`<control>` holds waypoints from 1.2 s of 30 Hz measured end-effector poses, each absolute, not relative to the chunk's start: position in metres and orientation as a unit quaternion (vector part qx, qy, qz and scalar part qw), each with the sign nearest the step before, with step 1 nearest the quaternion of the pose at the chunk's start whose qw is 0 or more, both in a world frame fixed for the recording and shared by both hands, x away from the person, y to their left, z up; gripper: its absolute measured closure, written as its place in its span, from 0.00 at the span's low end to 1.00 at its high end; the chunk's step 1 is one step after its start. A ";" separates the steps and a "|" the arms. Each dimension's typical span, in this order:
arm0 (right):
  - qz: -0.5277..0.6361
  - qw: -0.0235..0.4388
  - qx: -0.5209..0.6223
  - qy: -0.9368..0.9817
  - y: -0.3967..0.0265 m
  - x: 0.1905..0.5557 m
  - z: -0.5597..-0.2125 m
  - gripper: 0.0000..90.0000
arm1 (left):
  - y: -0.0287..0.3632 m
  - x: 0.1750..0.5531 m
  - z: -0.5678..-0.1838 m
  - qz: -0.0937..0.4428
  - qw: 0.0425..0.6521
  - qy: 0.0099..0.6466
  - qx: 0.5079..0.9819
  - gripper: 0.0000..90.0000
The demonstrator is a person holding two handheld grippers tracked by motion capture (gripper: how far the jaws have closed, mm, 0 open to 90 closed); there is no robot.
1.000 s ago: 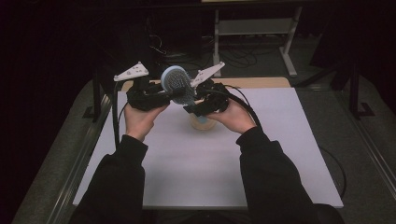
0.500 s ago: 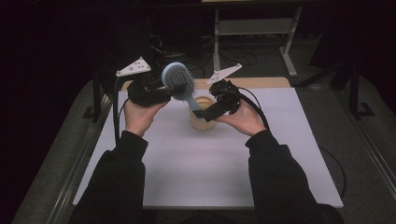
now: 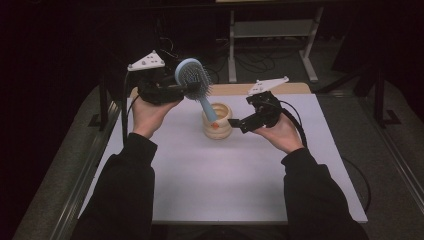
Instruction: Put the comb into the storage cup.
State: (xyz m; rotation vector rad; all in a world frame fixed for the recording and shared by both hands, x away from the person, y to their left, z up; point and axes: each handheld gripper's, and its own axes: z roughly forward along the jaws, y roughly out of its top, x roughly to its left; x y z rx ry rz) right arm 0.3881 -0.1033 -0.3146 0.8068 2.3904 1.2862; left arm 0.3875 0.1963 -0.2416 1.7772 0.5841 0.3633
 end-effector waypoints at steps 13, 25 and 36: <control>0.468 0.158 0.313 0.811 -0.154 0.373 -0.334 0.00 | 0.188 0.399 -0.229 0.165 0.586 0.247 0.754 0.64; 0.465 0.155 0.347 0.799 -0.193 0.359 -0.356 0.00 | 0.198 0.411 -0.228 0.175 0.599 0.267 0.734 0.64; 0.486 0.160 0.369 0.776 -0.225 0.338 -0.369 0.00 | 0.193 0.420 -0.240 0.180 0.598 0.274 0.732 0.64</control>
